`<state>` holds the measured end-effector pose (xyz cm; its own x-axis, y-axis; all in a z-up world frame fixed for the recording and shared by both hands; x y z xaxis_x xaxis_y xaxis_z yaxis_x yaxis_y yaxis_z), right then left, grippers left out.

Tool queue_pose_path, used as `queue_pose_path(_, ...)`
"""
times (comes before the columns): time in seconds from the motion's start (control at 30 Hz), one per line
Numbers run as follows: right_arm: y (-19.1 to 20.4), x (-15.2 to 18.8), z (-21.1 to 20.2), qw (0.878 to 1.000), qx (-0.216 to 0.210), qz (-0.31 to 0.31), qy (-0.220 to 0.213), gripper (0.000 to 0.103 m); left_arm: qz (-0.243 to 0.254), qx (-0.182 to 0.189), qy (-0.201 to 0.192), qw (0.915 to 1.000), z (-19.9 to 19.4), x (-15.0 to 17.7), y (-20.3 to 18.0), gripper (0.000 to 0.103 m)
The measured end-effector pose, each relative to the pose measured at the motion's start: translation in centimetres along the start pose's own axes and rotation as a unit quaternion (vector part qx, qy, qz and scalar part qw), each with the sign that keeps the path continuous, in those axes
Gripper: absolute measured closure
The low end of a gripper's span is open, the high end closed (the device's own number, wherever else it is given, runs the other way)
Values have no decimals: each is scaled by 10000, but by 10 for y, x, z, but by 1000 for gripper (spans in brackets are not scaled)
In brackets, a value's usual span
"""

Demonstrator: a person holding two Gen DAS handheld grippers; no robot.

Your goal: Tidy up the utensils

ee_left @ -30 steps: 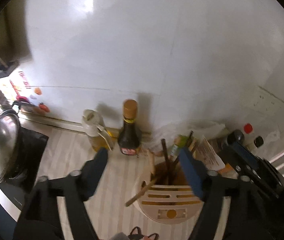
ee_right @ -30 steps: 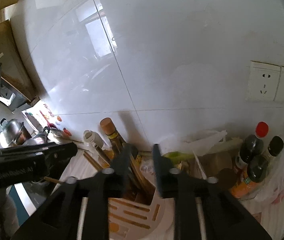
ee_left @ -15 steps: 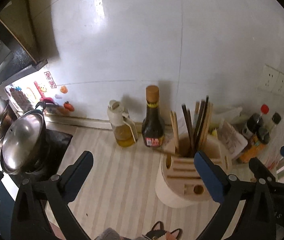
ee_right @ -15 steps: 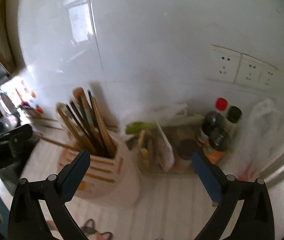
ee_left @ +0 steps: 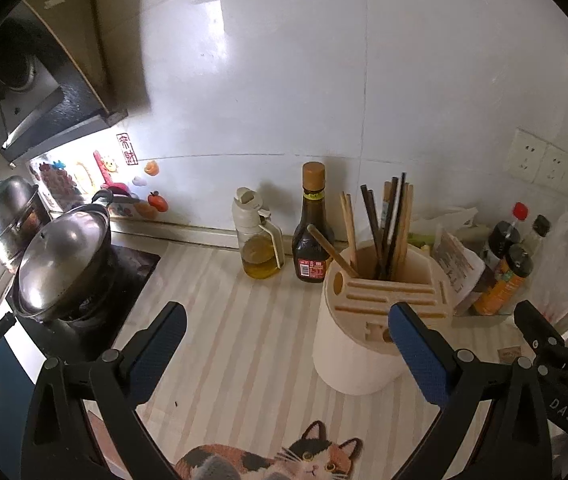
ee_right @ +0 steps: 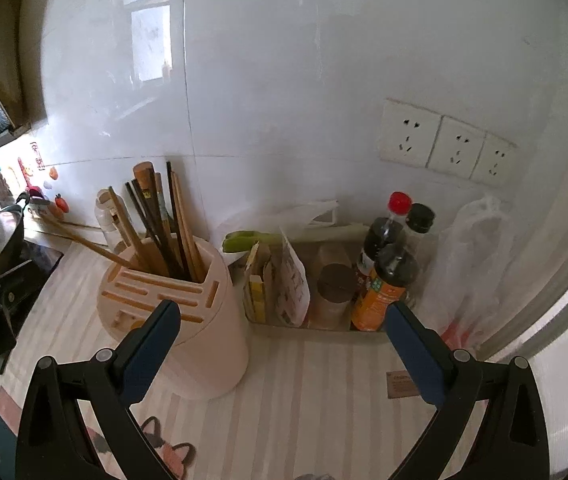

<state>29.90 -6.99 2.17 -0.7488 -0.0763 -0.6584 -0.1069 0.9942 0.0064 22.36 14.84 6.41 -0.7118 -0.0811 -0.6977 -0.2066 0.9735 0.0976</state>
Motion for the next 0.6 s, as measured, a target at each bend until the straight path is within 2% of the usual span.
queue_pose_path(0.27,6,17,-82,9991,195,148,-357,0,83,247,-303,9992,-67,25,23,0)
queue_pose_path(0.6,33,71,-211,9954,530,448,-667,0,432,533,-538,9962,-161,75,61,0)
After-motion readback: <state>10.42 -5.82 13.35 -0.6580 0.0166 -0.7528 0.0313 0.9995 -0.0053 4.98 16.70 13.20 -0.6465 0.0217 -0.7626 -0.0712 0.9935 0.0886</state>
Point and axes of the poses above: each gripper's, at about its wrist camera, not at the fingertips, and z roughly the way its jaws point, y to its left, x to its underside, the point moved 6 cm from there along z, roughly the way its jaws point, and after that the axes turned 1 degree about -x, right-handed, at the moved point
